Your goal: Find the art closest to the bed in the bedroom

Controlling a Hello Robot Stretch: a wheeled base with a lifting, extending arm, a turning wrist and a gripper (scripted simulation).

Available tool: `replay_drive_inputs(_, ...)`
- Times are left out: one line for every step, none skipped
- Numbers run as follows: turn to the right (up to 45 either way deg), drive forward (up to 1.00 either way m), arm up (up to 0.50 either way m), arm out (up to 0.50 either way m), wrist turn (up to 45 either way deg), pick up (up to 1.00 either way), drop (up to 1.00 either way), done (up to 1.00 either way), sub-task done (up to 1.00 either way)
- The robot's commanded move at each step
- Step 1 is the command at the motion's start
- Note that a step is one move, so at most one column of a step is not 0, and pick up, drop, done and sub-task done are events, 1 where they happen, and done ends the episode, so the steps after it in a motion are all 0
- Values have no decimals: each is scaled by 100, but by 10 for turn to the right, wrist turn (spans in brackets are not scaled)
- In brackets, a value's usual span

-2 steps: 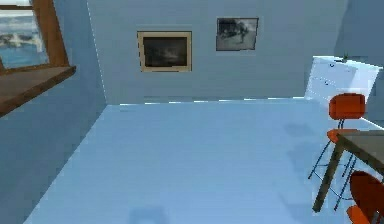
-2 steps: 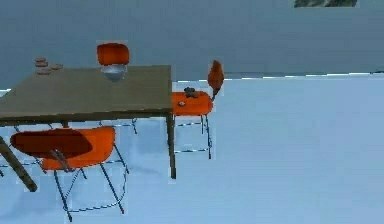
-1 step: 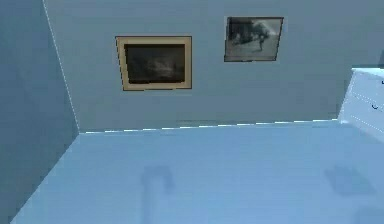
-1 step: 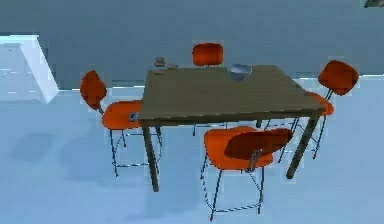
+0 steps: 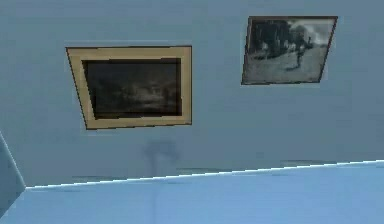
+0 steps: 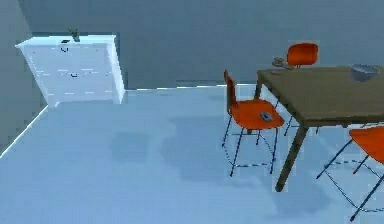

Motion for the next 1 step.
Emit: replay_drive_inputs(0,95,0,0,0,0,0,0,0)
